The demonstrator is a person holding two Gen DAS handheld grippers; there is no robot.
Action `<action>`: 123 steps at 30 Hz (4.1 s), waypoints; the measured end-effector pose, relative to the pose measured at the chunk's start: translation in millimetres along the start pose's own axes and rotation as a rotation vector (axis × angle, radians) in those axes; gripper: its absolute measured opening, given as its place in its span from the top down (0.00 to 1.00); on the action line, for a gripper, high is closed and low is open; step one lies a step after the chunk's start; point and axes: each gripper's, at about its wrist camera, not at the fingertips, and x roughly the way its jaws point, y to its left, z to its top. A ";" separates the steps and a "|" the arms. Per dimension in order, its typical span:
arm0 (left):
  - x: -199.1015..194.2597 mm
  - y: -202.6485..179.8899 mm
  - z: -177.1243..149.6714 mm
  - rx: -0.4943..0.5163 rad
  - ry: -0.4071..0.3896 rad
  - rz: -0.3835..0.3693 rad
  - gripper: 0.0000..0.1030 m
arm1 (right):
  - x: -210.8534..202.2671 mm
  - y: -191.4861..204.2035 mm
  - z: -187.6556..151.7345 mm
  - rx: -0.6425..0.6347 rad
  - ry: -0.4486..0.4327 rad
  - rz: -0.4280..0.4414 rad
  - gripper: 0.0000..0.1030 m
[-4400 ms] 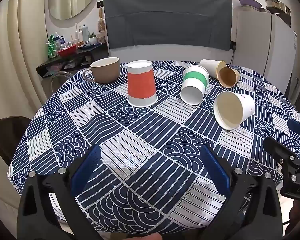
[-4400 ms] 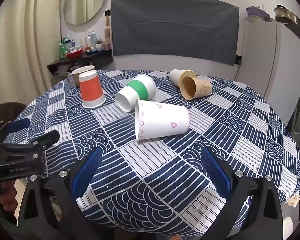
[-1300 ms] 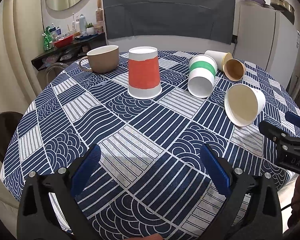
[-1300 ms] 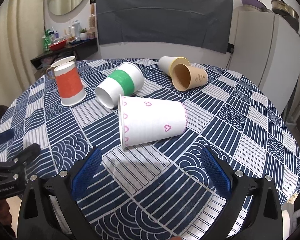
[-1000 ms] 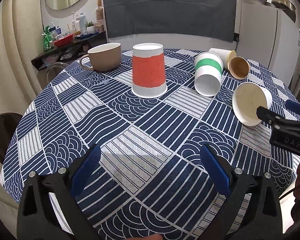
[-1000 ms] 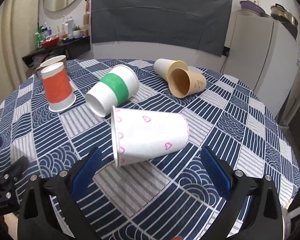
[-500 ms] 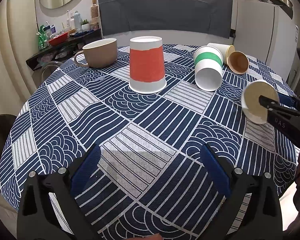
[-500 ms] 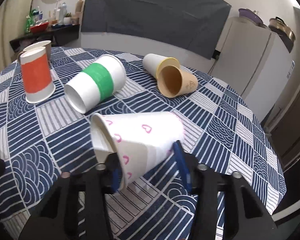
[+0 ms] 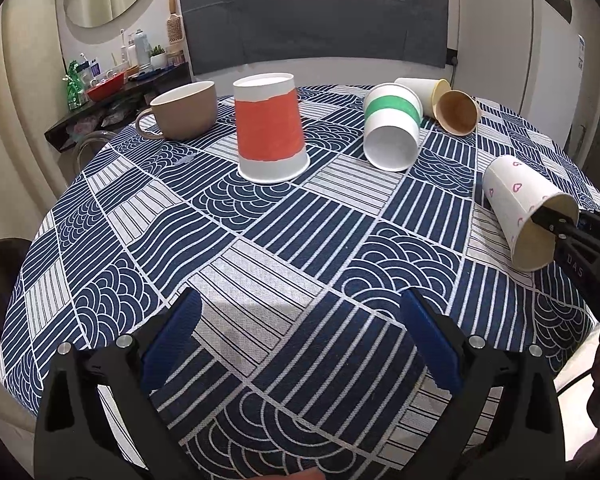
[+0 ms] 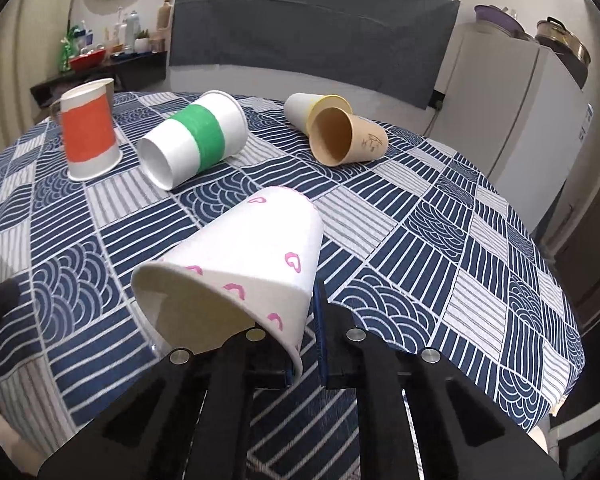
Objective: Flip cup upside down
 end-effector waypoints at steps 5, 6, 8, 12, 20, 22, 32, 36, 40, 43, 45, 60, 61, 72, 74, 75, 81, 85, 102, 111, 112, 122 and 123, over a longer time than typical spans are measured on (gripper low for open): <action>-6.0 -6.6 -0.5 0.010 -0.009 0.003 0.06 | -9.5 -0.9 -8.3 -0.003 -0.008 0.027 0.93; -6.6 -7.6 -0.7 0.010 -0.007 0.005 0.06 | -11.6 -1.3 -10.0 -0.003 -0.010 0.033 0.93; -6.9 -9.5 0.0 0.009 -0.003 0.005 0.06 | -15.4 -1.6 -13.0 -0.006 -0.014 0.043 0.93; -9.5 -15.5 0.9 0.019 -0.001 0.008 0.06 | -19.5 -3.3 -17.2 -0.013 -0.019 0.049 0.93; -12.8 -24.5 2.0 0.030 0.005 0.016 0.06 | -25.0 -9.9 -17.5 0.003 -0.027 0.081 0.49; -12.3 -25.7 2.6 0.032 0.010 0.028 0.06 | -28.2 -9.1 -17.4 -0.009 -0.044 0.081 0.46; -9.2 -26.6 6.7 0.014 0.039 -0.012 0.06 | -36.9 -10.0 -21.4 -0.023 -0.043 0.118 0.12; -8.4 -26.3 10.1 -0.003 0.046 -0.027 0.06 | -44.2 -17.9 -23.6 0.000 -0.048 0.134 0.11; -11.2 -26.8 23.5 -0.007 0.056 -0.041 0.06 | -53.8 -34.0 -26.1 0.050 -0.053 0.204 0.09; -11.6 -29.5 38.6 -0.006 0.081 -0.084 0.06 | -61.0 -45.9 -27.6 0.084 -0.068 0.231 0.09; -10.0 -34.5 49.3 0.006 0.098 -0.111 0.06 | -65.3 -56.3 -27.6 0.109 -0.085 0.218 0.08; 30.2 -91.9 105.0 0.053 0.335 -0.188 0.06 | -28.3 -128.6 -34.6 0.295 -0.018 0.208 0.08; 33.9 -98.0 108.5 0.060 0.357 -0.207 0.06 | -25.2 -131.6 -35.6 0.301 -0.012 0.211 0.08; 66.7 -149.4 127.0 0.151 0.491 -0.219 0.06 | -9.8 -152.4 -48.3 0.324 0.031 0.205 0.08; 76.7 -153.5 127.2 0.146 0.538 -0.239 0.06 | -8.3 -157.9 -51.2 0.334 0.031 0.196 0.08; 81.5 -154.5 126.9 0.139 0.566 -0.248 0.06 | -6.9 -160.7 -52.7 0.342 0.035 0.197 0.08; 97.7 -157.2 122.9 0.075 0.684 -0.306 0.06 | -2.1 -169.3 -57.5 0.368 0.048 0.209 0.08; 105.8 -156.8 121.1 0.032 0.732 -0.335 0.06 | -2.4 -174.6 -60.3 0.390 0.032 0.199 0.08; 107.2 -169.1 117.3 0.104 0.705 -0.298 0.43 | 0.5 -184.4 -69.9 0.434 0.043 0.196 0.08; 93.4 -161.9 132.3 0.133 0.604 -0.273 0.43 | -0.7 -179.9 -68.6 0.417 0.043 0.195 0.08; 92.6 -160.0 135.6 0.131 0.591 -0.272 0.43 | -0.7 -179.2 -68.3 0.415 0.042 0.195 0.08; 90.4 -155.0 159.7 0.168 0.460 -0.226 0.44 | -2.2 -173.6 -64.8 0.396 0.045 0.182 0.08; 88.5 -154.2 162.6 0.171 0.439 -0.218 0.44 | -2.1 -173.5 -64.4 0.395 0.045 0.181 0.08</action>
